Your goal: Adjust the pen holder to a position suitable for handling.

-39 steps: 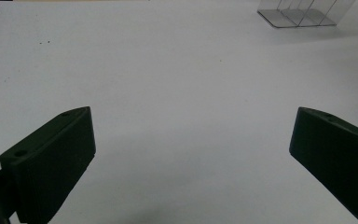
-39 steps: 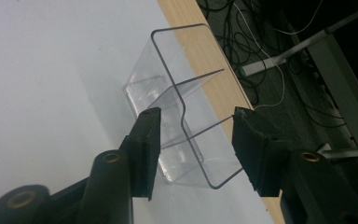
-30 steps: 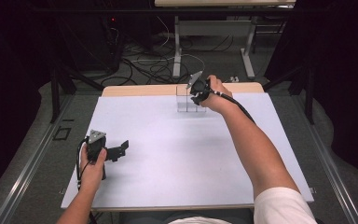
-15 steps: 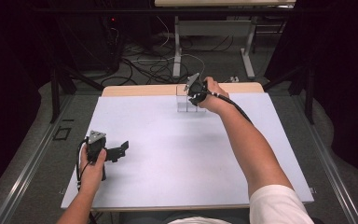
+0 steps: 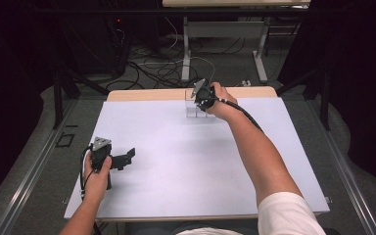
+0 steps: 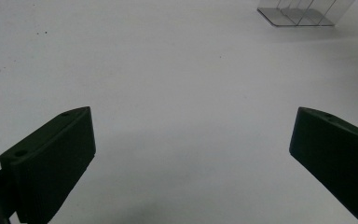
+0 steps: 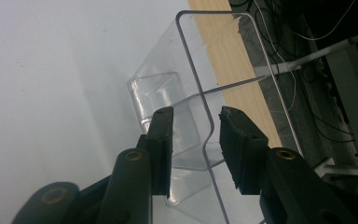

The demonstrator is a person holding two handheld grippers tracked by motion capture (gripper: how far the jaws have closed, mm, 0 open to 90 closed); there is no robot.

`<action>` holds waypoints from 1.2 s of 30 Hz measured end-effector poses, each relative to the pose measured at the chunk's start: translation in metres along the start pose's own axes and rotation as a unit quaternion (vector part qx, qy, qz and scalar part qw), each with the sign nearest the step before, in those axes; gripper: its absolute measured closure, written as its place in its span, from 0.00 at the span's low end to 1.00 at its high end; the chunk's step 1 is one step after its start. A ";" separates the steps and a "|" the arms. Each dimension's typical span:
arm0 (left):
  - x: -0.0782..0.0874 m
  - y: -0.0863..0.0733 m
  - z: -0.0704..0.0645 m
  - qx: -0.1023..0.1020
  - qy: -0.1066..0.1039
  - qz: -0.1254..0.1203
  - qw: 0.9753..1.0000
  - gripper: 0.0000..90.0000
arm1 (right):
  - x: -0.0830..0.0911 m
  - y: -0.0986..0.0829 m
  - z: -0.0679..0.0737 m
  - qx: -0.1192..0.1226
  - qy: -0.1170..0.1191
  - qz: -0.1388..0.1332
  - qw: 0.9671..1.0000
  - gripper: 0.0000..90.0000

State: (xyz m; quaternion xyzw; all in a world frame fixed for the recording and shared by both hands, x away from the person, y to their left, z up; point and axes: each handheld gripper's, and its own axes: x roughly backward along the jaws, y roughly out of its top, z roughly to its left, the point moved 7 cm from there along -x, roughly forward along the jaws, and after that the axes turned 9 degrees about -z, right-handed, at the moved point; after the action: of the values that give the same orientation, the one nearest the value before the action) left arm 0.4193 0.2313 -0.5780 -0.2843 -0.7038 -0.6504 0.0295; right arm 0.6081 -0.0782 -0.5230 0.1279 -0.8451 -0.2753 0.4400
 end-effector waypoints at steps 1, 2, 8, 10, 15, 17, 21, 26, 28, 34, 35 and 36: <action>0.000 0.000 0.000 0.000 0.000 0.000 1.000 0.00 | 0.000 0.000 0.000 -0.002 0.002 -0.001 1.000 0.75; 0.000 0.000 0.000 0.001 0.000 0.000 1.000 0.00 | 0.000 0.000 0.001 -0.003 0.004 -0.001 1.000 0.77; 0.002 0.001 0.000 0.017 -0.004 -0.003 1.000 0.00 | -0.001 0.002 0.002 -0.004 0.005 -0.006 1.000 0.82; 0.002 0.001 0.000 0.016 -0.003 -0.002 1.000 0.00 | 0.001 0.001 0.001 -0.003 0.011 0.002 1.000 0.85; 0.002 0.001 0.002 0.014 0.000 -0.003 1.000 0.00 | 0.003 0.001 0.001 0.004 0.016 0.005 1.000 0.91; 0.002 0.001 0.003 0.016 0.001 -0.002 1.000 0.00 | 0.004 0.001 0.001 0.007 0.018 0.008 1.000 0.94; 0.002 0.001 0.003 0.015 0.001 -0.003 1.000 0.00 | 0.004 0.001 0.001 0.017 0.022 0.006 1.000 0.94; 0.002 0.001 0.002 0.015 0.000 -0.001 1.000 0.00 | 0.006 0.001 0.002 0.039 0.034 0.010 0.999 0.95; 0.002 0.001 0.002 0.016 0.000 -0.002 1.000 0.00 | 0.005 0.002 0.001 0.049 0.033 0.004 0.998 0.96; 0.002 0.001 0.002 0.018 -0.001 -0.002 1.000 0.00 | 0.008 0.003 0.004 0.054 0.039 0.012 0.998 0.97; 0.002 0.001 0.002 0.018 -0.001 -0.001 1.000 0.00 | 0.008 0.003 0.004 0.057 0.040 0.012 0.998 0.97; 0.002 0.001 0.002 0.018 -0.001 -0.001 1.000 0.00 | 0.008 0.003 0.005 0.058 0.038 0.013 0.997 0.97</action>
State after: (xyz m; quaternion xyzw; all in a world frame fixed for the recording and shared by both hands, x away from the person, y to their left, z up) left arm 0.4192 0.2341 -0.5763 -0.2835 -0.7156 -0.6375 0.0327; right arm 0.5996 -0.0778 -0.5183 0.1526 -0.8439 -0.2148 0.4673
